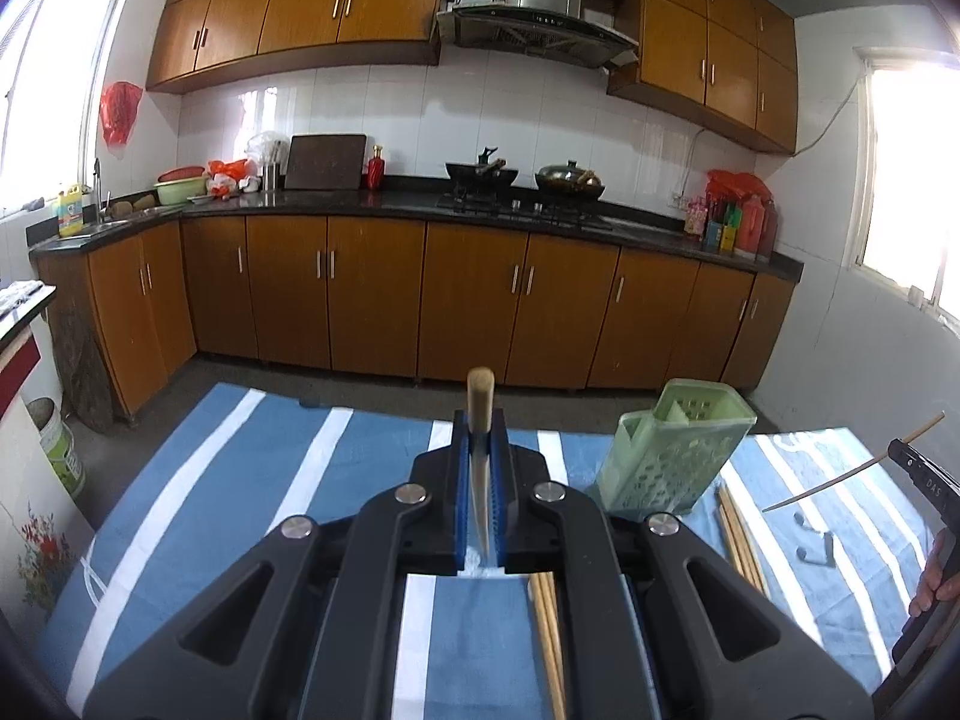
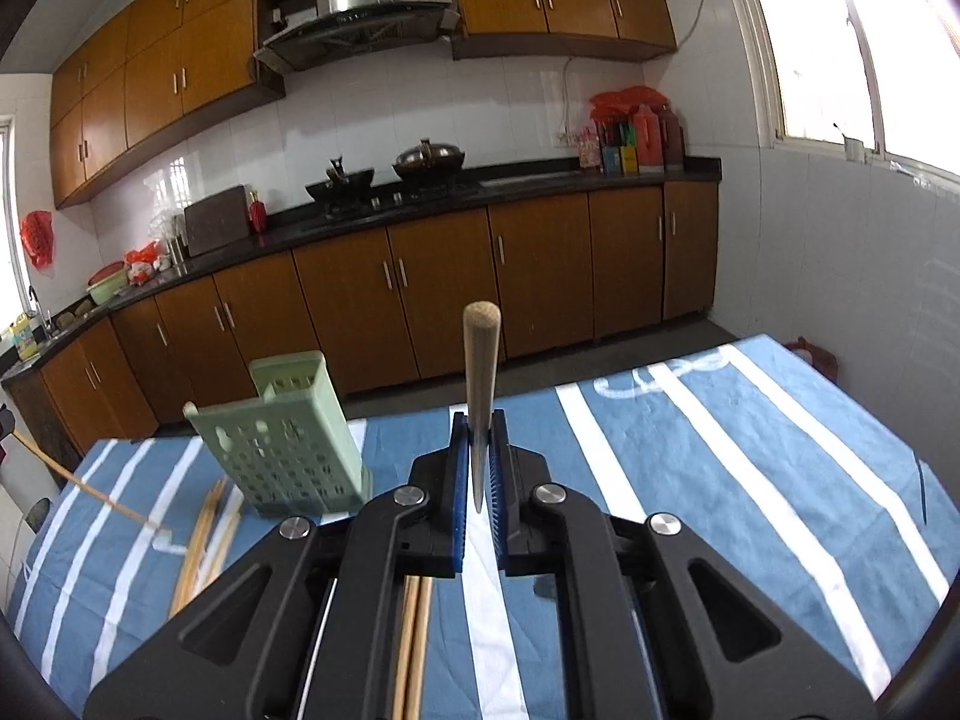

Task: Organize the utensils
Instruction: 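Lift both held chopsticks upright and carry them over the green holder, then open the right tool over the holder while the left tool releases its chopstick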

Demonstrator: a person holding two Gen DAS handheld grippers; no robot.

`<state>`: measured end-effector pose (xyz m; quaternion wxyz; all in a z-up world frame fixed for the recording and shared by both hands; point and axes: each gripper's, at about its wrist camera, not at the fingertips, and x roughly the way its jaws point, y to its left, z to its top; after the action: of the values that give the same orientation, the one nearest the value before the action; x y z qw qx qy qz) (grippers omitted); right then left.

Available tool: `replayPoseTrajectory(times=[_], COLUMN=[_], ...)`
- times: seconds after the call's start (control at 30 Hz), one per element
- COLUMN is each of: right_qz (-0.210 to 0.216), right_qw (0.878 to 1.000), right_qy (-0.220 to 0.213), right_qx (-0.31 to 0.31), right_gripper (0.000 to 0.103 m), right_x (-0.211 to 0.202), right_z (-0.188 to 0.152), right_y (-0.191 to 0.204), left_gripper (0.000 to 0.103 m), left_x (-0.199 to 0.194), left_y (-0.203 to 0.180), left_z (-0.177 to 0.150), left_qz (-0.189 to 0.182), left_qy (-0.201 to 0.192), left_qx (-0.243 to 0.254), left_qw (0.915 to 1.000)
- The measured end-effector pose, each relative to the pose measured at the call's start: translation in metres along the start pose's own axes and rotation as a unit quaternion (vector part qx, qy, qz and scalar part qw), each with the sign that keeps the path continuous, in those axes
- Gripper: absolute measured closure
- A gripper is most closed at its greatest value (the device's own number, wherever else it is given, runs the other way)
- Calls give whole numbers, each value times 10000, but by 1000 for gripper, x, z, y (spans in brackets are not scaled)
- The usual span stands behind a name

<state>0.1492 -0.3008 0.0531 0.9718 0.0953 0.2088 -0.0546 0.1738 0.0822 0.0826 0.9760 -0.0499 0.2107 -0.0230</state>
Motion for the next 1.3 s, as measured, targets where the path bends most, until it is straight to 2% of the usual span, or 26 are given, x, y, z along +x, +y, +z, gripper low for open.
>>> replayPoseTrajectory(times=[0.17, 0.3, 0.4, 0.53, 0.67, 0.77, 1.03, 1.2, 1.23, 1.27, 1.3], right_qz=[250, 690, 1059, 1296, 1341, 1413, 1436, 1420, 1429, 1415, 1390], right_qw=[9987, 9948, 9915, 9900, 9903, 9897, 9878, 9873, 9871, 9874, 9880], right_qy=[-449, -730, -732, -549, -263, -11, 557, 687, 698, 684, 654], right_qx=[51, 155, 180, -11, -232, -248, -213, -163, -164, -167, -160], right_gripper=[96, 96, 96, 96, 96, 96, 96, 94, 93, 86, 74], right_x=[-12, -22, -24, -18, -6, 6, 43, 52, 53, 52, 50], right_z=[42, 73, 88, 93, 91, 89, 78, 74, 74, 73, 74], right_y=[11, 21, 32, 50, 63, 67, 75, 75, 75, 75, 75], left_gripper=[96, 96, 96, 96, 96, 96, 96, 95, 93, 91, 87], left_x=[-12, -27, -36, -38, -21, 1, 62, 85, 86, 86, 85], left_y=[-4, -17, -28, -52, -77, -94, -111, -107, -106, -105, -103], left_z=[33, 69, 91, 108, 110, 103, 73, 61, 60, 60, 60], left_qz=[-126, -405, -603, -757, -949, -952, -849, -816, -798, -798, -785], left_qy=[-349, -806, -1190, -1559, -1417, -1216, -692, -383, -371, -369, -376], left_qx=[-85, -254, -453, -499, -422, -344, -238, -288, -292, -291, -302], left_qw=[9993, 9956, 9900, 9836, 9844, 9874, 9937, 9955, 9957, 9957, 9957])
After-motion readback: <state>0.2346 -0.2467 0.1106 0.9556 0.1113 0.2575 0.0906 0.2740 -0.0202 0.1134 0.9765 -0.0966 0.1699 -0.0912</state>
